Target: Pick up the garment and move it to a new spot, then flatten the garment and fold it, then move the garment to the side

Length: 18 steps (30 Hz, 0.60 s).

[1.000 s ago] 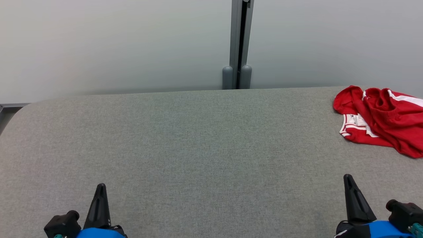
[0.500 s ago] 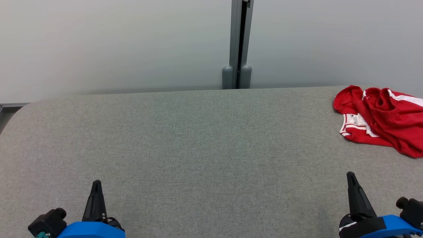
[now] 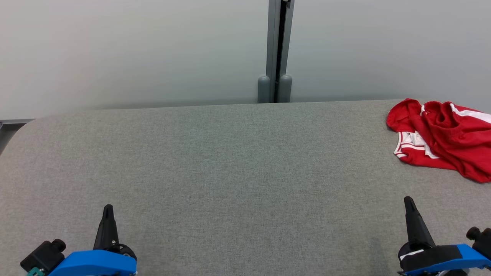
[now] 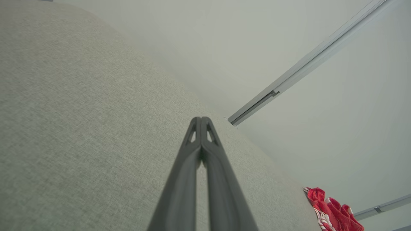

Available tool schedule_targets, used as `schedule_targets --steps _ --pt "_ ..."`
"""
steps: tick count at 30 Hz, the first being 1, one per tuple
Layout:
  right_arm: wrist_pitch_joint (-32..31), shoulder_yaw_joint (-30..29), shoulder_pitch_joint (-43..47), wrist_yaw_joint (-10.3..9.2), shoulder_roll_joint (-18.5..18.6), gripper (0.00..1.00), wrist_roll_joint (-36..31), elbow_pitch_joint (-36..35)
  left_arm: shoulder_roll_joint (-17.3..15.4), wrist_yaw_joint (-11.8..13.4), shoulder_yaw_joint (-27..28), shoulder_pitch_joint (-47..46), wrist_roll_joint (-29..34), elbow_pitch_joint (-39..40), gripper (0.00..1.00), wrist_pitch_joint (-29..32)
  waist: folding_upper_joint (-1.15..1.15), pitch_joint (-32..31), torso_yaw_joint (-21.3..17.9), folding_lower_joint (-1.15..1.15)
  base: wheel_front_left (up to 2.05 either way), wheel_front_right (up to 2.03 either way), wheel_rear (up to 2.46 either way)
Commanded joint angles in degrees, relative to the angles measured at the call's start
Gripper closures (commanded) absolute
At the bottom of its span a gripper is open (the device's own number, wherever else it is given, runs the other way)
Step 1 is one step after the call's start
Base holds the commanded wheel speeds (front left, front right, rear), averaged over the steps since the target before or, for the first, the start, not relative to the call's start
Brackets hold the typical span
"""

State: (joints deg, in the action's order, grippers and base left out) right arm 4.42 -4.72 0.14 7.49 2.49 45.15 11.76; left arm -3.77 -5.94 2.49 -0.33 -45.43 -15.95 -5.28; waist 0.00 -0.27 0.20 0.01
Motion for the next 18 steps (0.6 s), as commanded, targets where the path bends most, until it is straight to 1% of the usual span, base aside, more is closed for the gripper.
schedule_targets --steps 1,18 --pt "-0.43 -0.31 -1.85 0.00 0.33 1.00 1.83 -0.48 -0.19 -0.30 0.27 -1.97 -1.77 0.95 1.00 0.40 0.00 0.01 0.00 0.00 0.00 0.00 0.00" --pt "-3.30 -0.73 -3.09 0.01 0.40 1.00 13.93 0.24 0.08 -0.68 1.40 -3.15 -13.75 1.25 1.00 3.49 0.00 0.09 -0.04 0.00 0.00 0.00 0.00"
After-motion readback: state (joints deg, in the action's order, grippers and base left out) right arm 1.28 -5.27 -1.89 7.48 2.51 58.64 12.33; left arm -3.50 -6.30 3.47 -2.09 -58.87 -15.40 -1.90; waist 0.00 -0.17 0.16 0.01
